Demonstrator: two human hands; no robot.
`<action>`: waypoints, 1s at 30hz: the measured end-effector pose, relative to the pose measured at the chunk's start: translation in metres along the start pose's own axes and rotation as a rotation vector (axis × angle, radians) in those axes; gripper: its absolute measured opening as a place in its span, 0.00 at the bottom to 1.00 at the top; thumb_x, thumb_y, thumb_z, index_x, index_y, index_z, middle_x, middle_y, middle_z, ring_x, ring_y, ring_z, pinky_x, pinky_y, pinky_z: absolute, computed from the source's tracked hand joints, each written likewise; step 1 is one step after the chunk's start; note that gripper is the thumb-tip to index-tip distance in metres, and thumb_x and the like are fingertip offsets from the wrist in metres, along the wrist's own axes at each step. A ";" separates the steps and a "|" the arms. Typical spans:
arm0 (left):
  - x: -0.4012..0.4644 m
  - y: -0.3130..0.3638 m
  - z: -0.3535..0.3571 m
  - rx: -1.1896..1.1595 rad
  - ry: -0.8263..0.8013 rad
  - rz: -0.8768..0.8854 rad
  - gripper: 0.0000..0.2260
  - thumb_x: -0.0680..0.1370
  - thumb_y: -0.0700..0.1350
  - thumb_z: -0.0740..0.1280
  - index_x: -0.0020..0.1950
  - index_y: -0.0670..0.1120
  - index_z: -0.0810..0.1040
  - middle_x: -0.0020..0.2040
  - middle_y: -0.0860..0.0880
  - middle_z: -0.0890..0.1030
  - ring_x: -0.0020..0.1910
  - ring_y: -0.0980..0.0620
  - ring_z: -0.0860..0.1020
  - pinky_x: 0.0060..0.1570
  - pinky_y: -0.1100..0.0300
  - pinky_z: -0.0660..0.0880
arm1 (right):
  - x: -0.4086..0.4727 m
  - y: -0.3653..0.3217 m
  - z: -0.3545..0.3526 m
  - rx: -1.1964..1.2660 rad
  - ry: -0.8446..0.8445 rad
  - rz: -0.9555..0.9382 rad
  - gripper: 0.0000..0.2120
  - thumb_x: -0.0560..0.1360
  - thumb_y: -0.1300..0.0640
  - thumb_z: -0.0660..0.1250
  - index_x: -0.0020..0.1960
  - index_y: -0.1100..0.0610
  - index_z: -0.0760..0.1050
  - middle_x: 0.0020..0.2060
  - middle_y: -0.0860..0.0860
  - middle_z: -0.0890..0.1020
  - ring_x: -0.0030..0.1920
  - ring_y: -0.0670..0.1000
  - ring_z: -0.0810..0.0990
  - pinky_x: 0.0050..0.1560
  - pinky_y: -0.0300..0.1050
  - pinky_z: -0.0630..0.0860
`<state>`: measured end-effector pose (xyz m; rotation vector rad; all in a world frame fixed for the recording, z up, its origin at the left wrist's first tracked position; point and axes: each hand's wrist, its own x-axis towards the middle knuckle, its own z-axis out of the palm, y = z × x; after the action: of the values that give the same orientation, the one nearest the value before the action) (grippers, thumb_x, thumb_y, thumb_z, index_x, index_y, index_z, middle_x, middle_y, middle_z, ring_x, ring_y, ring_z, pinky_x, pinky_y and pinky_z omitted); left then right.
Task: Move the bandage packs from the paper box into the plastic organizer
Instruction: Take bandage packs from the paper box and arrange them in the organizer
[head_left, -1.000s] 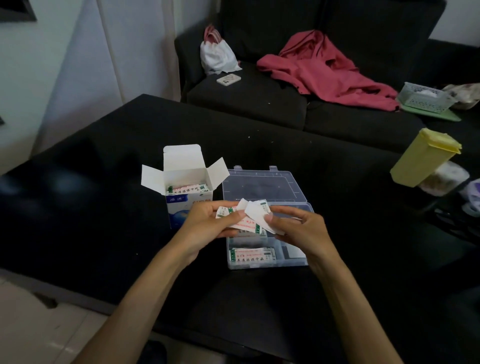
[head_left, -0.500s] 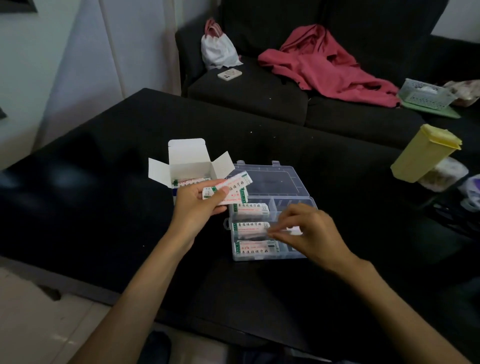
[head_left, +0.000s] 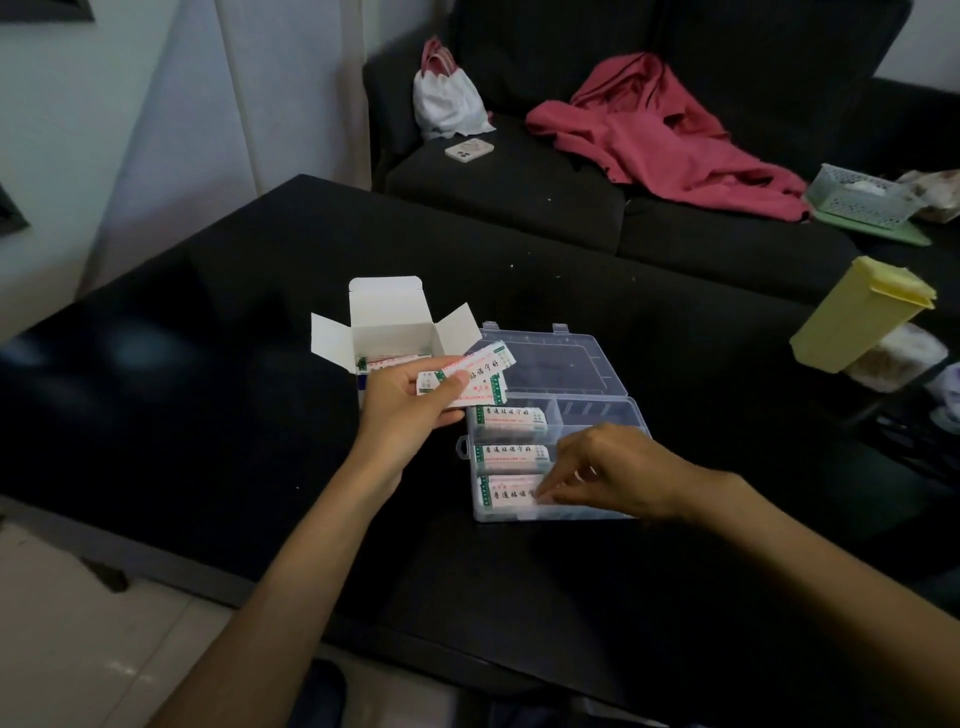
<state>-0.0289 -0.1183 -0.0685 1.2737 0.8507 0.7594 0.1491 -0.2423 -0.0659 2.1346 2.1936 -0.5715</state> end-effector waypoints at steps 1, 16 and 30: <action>0.000 0.000 0.000 -0.001 -0.006 -0.005 0.12 0.76 0.38 0.68 0.60 0.42 0.79 0.45 0.53 0.82 0.43 0.59 0.81 0.39 0.67 0.80 | 0.001 0.000 0.000 0.008 -0.035 0.012 0.12 0.76 0.45 0.64 0.56 0.45 0.80 0.47 0.42 0.80 0.42 0.42 0.75 0.42 0.34 0.72; -0.008 -0.005 0.004 0.011 -0.233 -0.154 0.10 0.75 0.42 0.70 0.57 0.46 0.80 0.46 0.48 0.85 0.45 0.56 0.83 0.42 0.66 0.80 | 0.018 -0.046 0.003 1.240 0.659 0.493 0.02 0.74 0.57 0.70 0.45 0.55 0.80 0.33 0.47 0.84 0.33 0.42 0.80 0.33 0.34 0.75; -0.006 -0.008 0.017 -0.063 -0.143 -0.060 0.16 0.76 0.37 0.67 0.63 0.47 0.76 0.50 0.47 0.84 0.48 0.56 0.83 0.43 0.66 0.79 | 0.004 -0.031 0.004 1.788 0.639 0.469 0.09 0.70 0.54 0.71 0.48 0.58 0.80 0.44 0.51 0.85 0.50 0.49 0.80 0.50 0.41 0.75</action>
<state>-0.0170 -0.1329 -0.0746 1.2258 0.7411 0.6349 0.1179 -0.2390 -0.0631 3.5993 0.7516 -2.7645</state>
